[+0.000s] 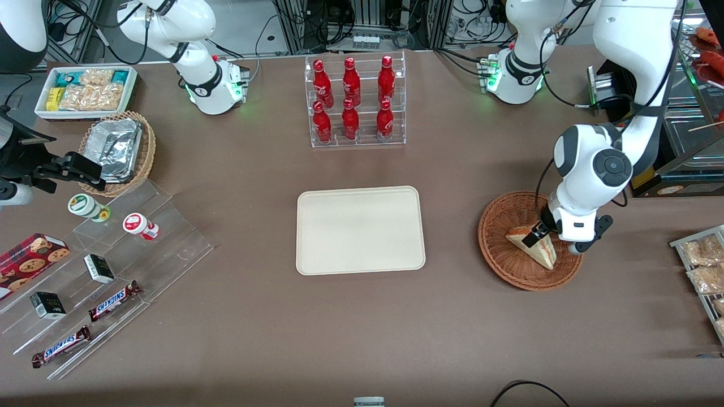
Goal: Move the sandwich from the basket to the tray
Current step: 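Close the left gripper on the sandwich's wrapped edge, then lift the sandwich and carry it toward the cream tray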
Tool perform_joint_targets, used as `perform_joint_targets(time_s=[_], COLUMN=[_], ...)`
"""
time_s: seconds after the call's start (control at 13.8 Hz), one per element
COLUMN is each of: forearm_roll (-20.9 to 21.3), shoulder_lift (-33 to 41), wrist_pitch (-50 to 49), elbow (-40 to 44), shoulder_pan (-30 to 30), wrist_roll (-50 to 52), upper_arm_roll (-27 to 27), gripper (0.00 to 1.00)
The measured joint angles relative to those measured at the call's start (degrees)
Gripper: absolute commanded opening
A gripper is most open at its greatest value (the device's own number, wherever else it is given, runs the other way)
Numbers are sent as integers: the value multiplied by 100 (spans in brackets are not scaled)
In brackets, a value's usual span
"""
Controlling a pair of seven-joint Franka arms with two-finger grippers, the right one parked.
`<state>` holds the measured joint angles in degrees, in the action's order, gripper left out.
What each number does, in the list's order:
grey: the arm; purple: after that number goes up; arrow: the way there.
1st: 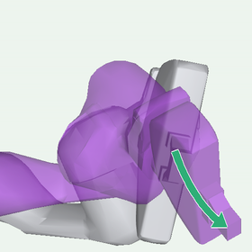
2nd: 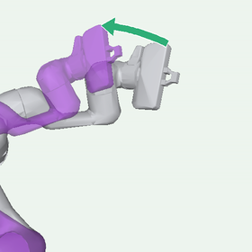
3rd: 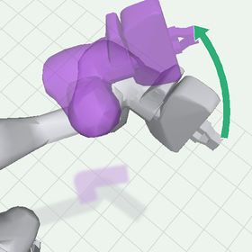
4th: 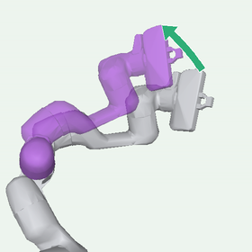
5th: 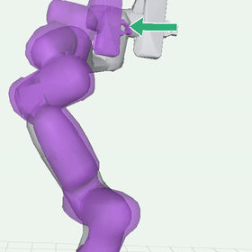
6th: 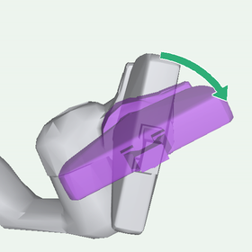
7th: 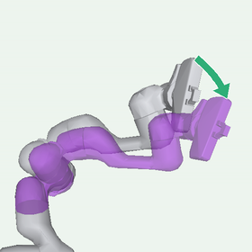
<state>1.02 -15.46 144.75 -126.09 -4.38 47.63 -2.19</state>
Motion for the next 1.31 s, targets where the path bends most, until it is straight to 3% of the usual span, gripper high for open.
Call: perform_joint_targets(time_s=[0.07,0.22,0.36,0.44,0.73,0.94,1.16,1.31], forearm_roll=[0,0,0,0,172,783,835,774], shoulder_lift=[-65,-154,-187,-187,-151,5,117,95], wrist_pitch=[27,65,71,72,-28,-1416,-2809,-3094], elbow=[0,0,0,3,96,673,1665,2058], shoulder_pan=[2,2,2,2,-6,-97,-532,-989], wrist_roll=[2,3,3,3,-4,21,22,64], upper_arm_roll=[0,0,0,0,-2,-49,-113,-140], gripper=[93,50,19,12,10,10,10,10])
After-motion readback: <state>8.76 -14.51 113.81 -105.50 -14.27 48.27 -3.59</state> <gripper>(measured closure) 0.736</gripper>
